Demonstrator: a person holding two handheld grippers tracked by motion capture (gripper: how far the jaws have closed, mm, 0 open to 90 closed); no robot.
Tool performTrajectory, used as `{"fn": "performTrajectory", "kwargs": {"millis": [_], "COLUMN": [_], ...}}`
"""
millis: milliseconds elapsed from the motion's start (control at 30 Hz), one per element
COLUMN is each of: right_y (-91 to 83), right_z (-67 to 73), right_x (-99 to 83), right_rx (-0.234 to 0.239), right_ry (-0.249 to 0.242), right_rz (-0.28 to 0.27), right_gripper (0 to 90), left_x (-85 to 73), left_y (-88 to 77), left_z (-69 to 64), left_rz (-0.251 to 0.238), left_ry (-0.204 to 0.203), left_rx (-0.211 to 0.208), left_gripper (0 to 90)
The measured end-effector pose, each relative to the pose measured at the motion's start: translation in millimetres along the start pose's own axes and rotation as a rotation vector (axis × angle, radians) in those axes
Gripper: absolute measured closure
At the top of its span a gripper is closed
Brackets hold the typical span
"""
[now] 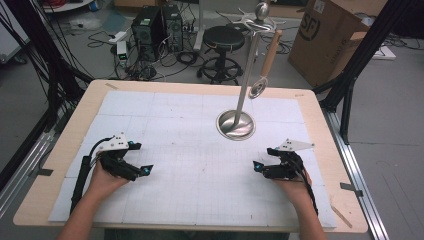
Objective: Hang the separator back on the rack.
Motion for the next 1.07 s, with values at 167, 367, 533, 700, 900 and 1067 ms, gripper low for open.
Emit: {"fn": "performTrajectory", "kwargs": {"millis": [167, 367, 533, 700, 900, 1067], "right_y": [1.1, -1.8, -1.6, -0.6, 0.0, 1.0], "right_z": [0.6, -2.4, -6.0, -7.1, -7.9, -8.3], "right_x": [0.1, -0.6, -1.8, -4.6, -4.7, -5.6], "right_rx": [0.004, -0.007, -0.013, -0.007, -0.009, -0.009], "right_ry": [-0.003, 0.007, 0.019, 0.026, 0.025, 0.026], "right_rz": [0.0, -0.003, -0.002, 0.012, 0.012, 0.018], "right_gripper": [18.0, 18.0, 17.9, 17.8, 17.8, 17.8], "left_x": [-1.6, -5.0, -6.3, -8.4, -10.0, -9.8], "left_y": [1.7, 4.4, 4.9, 6.0, 7.1, 6.1], "left_z": [0.2, -1.6, -0.5, 0.8, 0.7, 2.1], "left_rz": [0.01, 0.028, 0.036, 0.047, 0.061, 0.057], "left_ry": [0.004, 0.006, 0.0, -0.003, 0.001, -0.007], "left_rx": [-0.003, -0.008, -0.004, 0.0, 0.0, 0.005], "left_gripper": [1.8, 1.9, 1.9, 1.8, 1.9, 1.9]}}
Point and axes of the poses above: each handheld gripper's, and its own axes: y roughly forward along the jaws, x roughly out of its top, z roughly to its left, the point moved 9 cm from there along y, roughly forward along the jaws, and after that the axes turned 5 degrees about -x, right-handed, at the moved point
